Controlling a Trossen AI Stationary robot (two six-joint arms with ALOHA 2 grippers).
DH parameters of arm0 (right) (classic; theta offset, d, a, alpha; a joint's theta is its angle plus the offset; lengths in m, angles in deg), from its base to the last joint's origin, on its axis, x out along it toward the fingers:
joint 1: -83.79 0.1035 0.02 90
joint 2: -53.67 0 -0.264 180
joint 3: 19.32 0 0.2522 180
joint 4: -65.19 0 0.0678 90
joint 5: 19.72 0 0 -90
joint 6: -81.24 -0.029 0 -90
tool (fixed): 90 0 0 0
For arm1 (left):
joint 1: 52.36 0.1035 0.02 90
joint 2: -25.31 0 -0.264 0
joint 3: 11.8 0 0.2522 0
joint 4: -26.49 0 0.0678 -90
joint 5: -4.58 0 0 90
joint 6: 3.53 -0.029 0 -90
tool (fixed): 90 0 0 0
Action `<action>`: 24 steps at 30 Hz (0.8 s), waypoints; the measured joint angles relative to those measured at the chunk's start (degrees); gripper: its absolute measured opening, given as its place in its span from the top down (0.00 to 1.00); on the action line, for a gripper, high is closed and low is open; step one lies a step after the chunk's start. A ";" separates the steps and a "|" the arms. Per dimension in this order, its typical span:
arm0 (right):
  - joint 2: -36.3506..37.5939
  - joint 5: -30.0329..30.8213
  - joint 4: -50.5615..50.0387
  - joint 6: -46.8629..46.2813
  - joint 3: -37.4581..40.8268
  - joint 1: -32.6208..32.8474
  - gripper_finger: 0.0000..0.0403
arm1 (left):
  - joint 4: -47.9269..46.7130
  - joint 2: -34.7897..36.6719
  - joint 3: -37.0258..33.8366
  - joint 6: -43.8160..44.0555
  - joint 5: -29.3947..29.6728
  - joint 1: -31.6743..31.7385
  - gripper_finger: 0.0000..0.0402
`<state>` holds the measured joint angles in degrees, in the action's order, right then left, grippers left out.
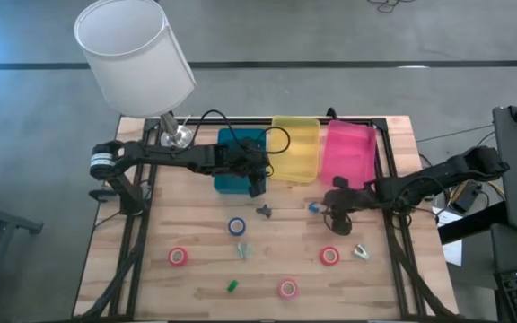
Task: Pick and place Stapler, Stapler remover, tape
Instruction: Put the blue stapler into the blue bin
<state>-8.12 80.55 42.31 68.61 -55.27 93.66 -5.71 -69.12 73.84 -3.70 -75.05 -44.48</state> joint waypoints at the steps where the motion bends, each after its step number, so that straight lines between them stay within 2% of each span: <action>1: -0.58 0.25 3.64 1.12 0.31 -0.01 0.64 | 0.02 0.00 0.00 0.01 0.00 0.00 0.66; 7: -5.56 4.54 6.32 4.36 0.63 -0.19 0.58 | 0.07 0.00 0.00 -0.49 -0.02 0.00 0.66; 17: -18.00 5.94 6.93 5.59 -1.66 -0.38 0.41 | 0.92 -0.02 0.00 -1.46 -0.04 0.00 0.66; 24: -19.71 7.50 6.40 9.15 -3.91 -0.40 0.34 | 0.92 -0.02 0.00 -1.65 -0.28 0.00 0.66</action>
<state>-27.83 88.06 48.70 77.76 -59.18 93.26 -4.79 -69.15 73.84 -5.35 -75.33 -44.48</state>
